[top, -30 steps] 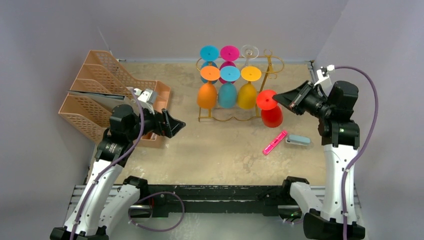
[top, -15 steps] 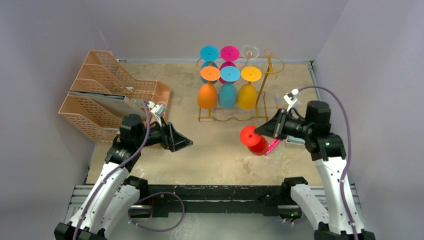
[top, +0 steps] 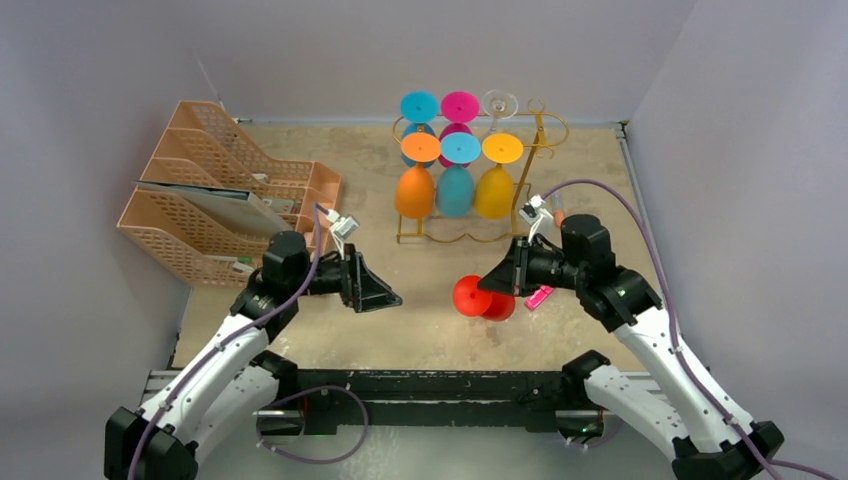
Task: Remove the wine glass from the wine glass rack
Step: Place the wine glass at the center of the board.
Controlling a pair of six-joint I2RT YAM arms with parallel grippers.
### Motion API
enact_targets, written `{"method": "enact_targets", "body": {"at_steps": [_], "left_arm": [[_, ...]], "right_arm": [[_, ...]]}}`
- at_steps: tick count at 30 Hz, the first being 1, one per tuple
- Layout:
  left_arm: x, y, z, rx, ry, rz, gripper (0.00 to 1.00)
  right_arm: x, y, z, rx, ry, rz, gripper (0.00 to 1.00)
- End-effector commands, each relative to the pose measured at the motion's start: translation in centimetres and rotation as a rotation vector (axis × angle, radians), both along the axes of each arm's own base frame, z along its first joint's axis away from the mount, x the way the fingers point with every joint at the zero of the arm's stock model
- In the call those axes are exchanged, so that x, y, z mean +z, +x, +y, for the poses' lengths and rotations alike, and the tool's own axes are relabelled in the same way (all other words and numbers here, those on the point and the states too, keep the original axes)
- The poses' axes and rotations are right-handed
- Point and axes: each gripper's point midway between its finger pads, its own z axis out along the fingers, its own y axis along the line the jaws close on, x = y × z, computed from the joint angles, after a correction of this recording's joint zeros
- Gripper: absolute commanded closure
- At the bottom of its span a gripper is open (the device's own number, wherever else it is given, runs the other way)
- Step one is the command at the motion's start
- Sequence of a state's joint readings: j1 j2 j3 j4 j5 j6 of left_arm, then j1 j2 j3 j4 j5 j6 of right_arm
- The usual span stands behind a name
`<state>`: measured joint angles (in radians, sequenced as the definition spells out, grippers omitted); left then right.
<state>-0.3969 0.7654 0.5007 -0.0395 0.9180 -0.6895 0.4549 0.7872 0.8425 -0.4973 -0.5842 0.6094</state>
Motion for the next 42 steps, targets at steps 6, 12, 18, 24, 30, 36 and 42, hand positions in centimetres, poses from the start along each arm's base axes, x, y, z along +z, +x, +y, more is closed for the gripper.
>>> {"method": "enact_targets", "body": {"at_steps": [6,12,18,24,30,36,42], "left_arm": [[3.4,-0.7,-3.6,-0.073,-0.078,-0.092,0.19],[3.7,-2.0,-6.3,-0.141,-0.112,-0.091,0.31],[3.4,-3.3,-7.5,-0.18,-0.121,-0.089,0.51],[4.0,-3.5,-7.7,-0.186,-0.153,-0.1,0.64],[4.2,-3.8,-7.6,-0.177,-0.197,-0.091,0.72],[4.2,-4.0,-7.4,-0.177,-0.193,-0.092,0.92],[4.4,-4.1,-7.4,-0.188,-0.189,-0.107,1.0]], "right_arm": [[3.2,-0.2,3.4,0.106,0.061,-0.18,1.0],[3.3,-1.0,5.9,0.184,0.068,-0.218,1.0],[3.6,-1.1,7.0,0.193,0.13,-0.225,1.0],[3.6,-1.7,7.0,0.213,0.148,-0.22,1.0],[2.9,-2.1,6.6,0.209,0.14,-0.204,1.0],[3.5,-2.2,6.9,0.207,0.199,-0.219,1.0],[3.2,-3.3,6.6,0.266,0.18,-0.217,0.8]]}}
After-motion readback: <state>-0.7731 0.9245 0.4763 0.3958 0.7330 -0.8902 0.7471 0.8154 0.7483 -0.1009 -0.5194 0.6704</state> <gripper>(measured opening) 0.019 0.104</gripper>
